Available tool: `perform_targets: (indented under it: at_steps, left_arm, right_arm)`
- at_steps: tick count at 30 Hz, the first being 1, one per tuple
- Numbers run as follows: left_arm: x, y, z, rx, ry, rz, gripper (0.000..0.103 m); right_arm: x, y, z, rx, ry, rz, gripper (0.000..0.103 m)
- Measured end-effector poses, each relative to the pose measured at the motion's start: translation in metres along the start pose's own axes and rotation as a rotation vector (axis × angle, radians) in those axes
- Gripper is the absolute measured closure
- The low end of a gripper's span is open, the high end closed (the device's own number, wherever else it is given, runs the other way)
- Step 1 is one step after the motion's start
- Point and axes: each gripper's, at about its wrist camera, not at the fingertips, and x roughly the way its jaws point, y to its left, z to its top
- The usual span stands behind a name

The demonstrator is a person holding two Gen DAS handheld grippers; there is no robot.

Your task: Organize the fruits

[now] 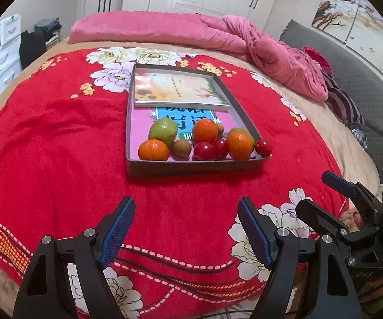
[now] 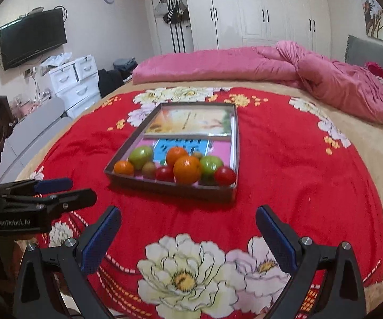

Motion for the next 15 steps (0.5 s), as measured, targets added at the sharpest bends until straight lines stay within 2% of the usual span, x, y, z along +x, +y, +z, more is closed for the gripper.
perform_targets:
  at_steps: [15]
  left_arm:
    - [0.0005,-0.0019,0.0018,-0.002,-0.011,-0.003,0.023]
  right_arm:
    - [0.0070,0.0014,-0.0018,-0.021,-0.024,-0.009,0.001]
